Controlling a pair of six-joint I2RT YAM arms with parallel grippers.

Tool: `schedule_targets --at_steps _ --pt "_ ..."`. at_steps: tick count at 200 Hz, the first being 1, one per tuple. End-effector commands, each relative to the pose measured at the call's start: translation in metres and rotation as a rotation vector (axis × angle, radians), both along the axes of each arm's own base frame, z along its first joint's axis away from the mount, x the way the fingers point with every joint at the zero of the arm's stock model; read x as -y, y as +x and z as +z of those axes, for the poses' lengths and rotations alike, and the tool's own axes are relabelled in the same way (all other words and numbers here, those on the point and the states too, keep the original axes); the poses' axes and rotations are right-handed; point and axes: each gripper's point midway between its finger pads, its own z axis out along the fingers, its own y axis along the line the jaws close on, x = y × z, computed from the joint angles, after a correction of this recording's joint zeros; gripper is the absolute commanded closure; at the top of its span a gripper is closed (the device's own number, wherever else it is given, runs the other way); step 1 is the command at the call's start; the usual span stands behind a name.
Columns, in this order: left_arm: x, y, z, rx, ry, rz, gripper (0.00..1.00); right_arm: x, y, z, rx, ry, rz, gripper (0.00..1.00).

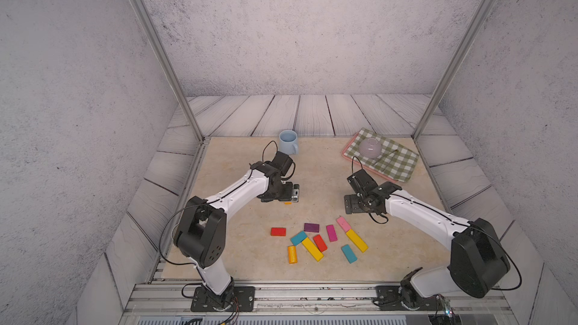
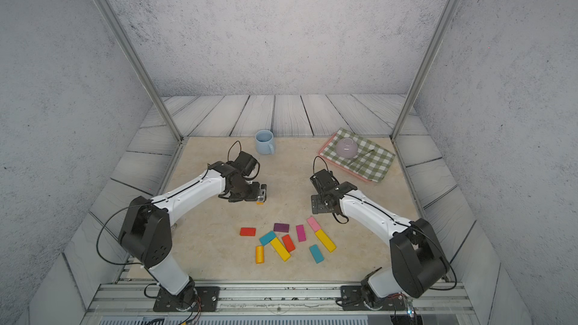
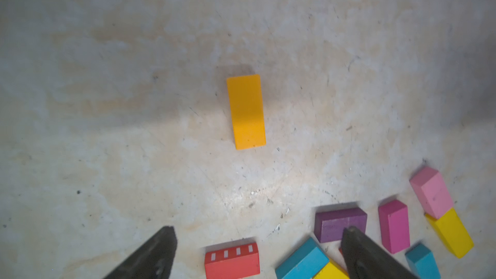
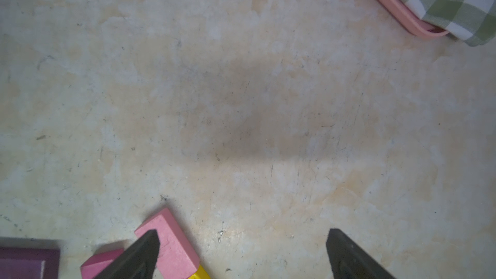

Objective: Assemble the letter t with building blocks
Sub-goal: Pick up the building block from the center of the board.

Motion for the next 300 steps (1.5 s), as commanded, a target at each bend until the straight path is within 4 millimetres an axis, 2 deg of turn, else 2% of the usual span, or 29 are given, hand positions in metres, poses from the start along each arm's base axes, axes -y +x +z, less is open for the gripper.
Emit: schedule_targets --at_steps 1,17,27,39,83,105,132,174,221,300 --pt "0.012 -0.047 -0.023 -0.061 0.020 -0.208 0.05 0.000 -0.005 0.008 0.021 0.007 0.029 0.01" --pt "0.020 -0.065 -0.028 -0.042 0.032 -0.310 0.09 0.000 -0.005 0.011 0.033 0.019 0.030 0.01" --pt "0.026 -0.070 -0.024 -0.019 0.053 -0.365 0.15 -0.001 -0.006 0.012 0.039 0.032 0.032 0.00" --pt "0.030 -0.068 -0.020 0.021 0.104 -0.397 0.22 -0.003 -0.006 0.013 0.039 0.044 0.032 0.00" --pt "0.066 -0.064 -0.024 0.033 0.127 -0.606 0.30 0.006 -0.008 0.018 0.042 0.003 0.017 0.00" --pt "0.070 -0.063 -0.039 0.005 0.173 -0.724 0.30 0.010 -0.010 0.025 0.052 -0.011 0.019 0.00" --pt "0.069 -0.057 -0.056 -0.012 0.228 -0.770 0.27 0.012 -0.014 0.029 0.065 0.010 0.019 0.00" --pt "0.083 -0.048 -0.058 0.017 0.221 -0.794 0.27 0.012 -0.019 0.023 0.039 0.014 0.014 0.00" --pt "0.093 -0.059 -0.068 -0.014 0.188 -0.824 0.29 0.013 -0.019 0.021 0.037 0.010 0.007 0.01" --pt "0.090 -0.058 -0.083 -0.045 0.229 -0.821 0.32 0.013 -0.017 0.022 0.036 0.010 -0.002 0.01"
